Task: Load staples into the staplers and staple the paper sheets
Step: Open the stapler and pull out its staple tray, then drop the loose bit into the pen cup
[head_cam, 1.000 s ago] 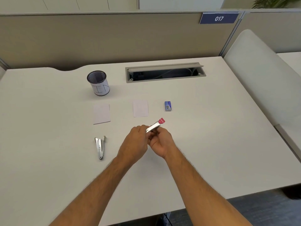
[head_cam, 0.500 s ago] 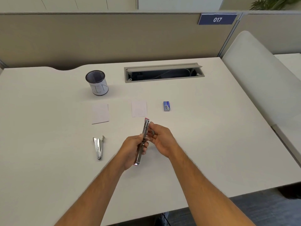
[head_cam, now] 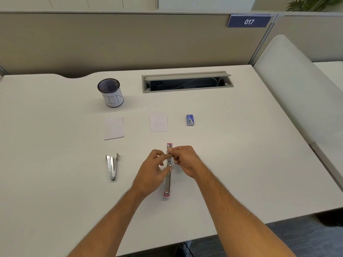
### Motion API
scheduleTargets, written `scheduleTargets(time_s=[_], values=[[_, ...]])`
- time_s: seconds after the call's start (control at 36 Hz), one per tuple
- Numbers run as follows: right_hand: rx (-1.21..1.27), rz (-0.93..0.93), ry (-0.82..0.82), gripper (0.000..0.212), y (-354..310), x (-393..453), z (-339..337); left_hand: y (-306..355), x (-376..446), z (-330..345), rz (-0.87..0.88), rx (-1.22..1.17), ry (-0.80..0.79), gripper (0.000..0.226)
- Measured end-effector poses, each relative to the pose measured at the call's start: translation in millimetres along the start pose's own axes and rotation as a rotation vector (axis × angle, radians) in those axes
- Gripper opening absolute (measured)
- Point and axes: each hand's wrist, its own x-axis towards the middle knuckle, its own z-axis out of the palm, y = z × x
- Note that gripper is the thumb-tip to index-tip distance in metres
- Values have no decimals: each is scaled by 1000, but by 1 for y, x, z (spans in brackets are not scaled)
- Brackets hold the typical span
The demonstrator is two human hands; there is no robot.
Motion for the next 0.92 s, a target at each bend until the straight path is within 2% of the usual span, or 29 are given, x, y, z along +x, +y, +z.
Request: scheduleTargets(time_s=[0.11, 0.25, 0.31, 0.39, 0.42, 0.53, 0.72, 0.92], values=[[-10, 19, 10, 15, 1, 1, 2, 4, 6, 3, 101, 145, -12, 9], [-80, -10, 105, 32, -2, 2, 2, 4, 13, 6, 67, 224, -4, 7], [-81, -8, 184, 29, -3, 5, 1, 1, 17, 5, 39, 238, 0, 7], [-23, 2, 255, 11, -4, 10, -4, 0, 24, 5, 9, 263, 2, 8], [-13, -1, 266, 13, -5, 11, -6, -1, 26, 5, -4, 262, 4, 8], [17, -44, 254, 29, -7, 9, -12, -4, 34, 5, -73, 246, 3, 10], [97, -126, 239, 20, -15, 1, -12, -9, 42, 8, -152, 231, -14, 11], [51, -157, 172, 15, -20, -8, -10, -19, 42, 10, -171, 219, -37, 5]])
